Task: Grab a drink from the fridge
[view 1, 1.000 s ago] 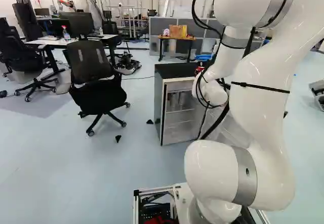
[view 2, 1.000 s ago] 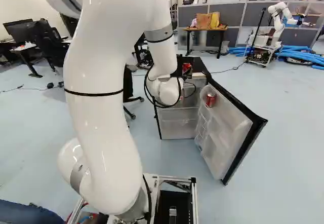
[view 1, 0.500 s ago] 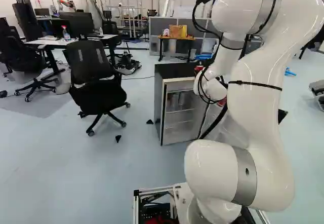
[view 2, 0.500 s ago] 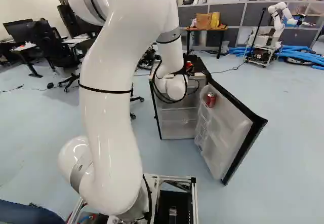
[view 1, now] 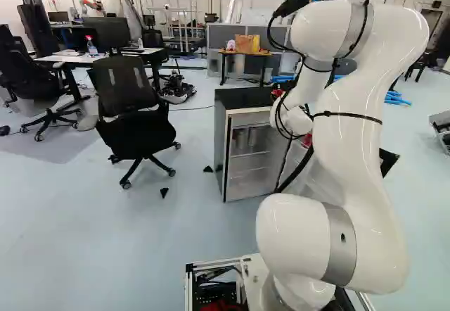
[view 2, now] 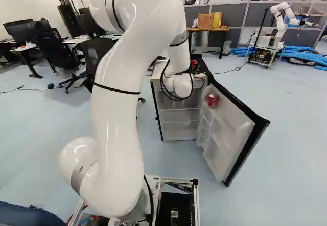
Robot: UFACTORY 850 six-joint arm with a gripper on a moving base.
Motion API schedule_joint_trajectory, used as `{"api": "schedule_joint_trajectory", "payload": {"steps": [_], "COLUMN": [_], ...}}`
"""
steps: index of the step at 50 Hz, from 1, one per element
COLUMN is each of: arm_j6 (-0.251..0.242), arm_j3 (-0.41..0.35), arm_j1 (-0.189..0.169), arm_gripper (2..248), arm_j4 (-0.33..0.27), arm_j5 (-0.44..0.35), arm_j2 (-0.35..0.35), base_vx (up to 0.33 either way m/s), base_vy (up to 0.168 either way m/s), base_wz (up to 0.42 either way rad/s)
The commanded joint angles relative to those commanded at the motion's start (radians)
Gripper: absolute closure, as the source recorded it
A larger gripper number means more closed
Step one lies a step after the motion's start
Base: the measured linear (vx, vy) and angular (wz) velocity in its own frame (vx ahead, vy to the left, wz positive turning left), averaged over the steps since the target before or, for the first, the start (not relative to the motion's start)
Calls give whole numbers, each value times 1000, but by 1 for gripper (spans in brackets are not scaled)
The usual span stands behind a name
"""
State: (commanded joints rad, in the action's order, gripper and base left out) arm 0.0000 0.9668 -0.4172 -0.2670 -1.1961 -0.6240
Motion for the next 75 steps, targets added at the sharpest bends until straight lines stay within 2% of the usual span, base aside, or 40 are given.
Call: {"api": "schedule_joint_trajectory", "payload": {"steps": [19,20,24,25,30,31,35,36,40,41,51,75], "arm_j6": [0,0,0,0,0,0,0,0,0,0,0,0], "arm_j3": [0,0,0,0,0,0,0,0,0,-1,-28,-158], "arm_j1": [0,0,0,0,0,0,0,0,0,0,-5,-35], "arm_gripper": [156,141,141,107,107,71,71,33,33,3,3,3], "arm_j4": [0,0,0,0,0,0,0,0,0,0,0,0], "arm_j5": [0,0,0,0,0,0,0,0,0,0,0,0], "arm_j2": [0,0,0,0,0,0,0,0,0,0,20,116], "base_vx": [0,0,0,0,0,0,0,0,0,0,0,0], "base_vy": [0,0,0,0,0,0,0,0,0,0,0,0], "base_wz": [0,0,0,0,0,0,0,0,0,0,0,0]}}
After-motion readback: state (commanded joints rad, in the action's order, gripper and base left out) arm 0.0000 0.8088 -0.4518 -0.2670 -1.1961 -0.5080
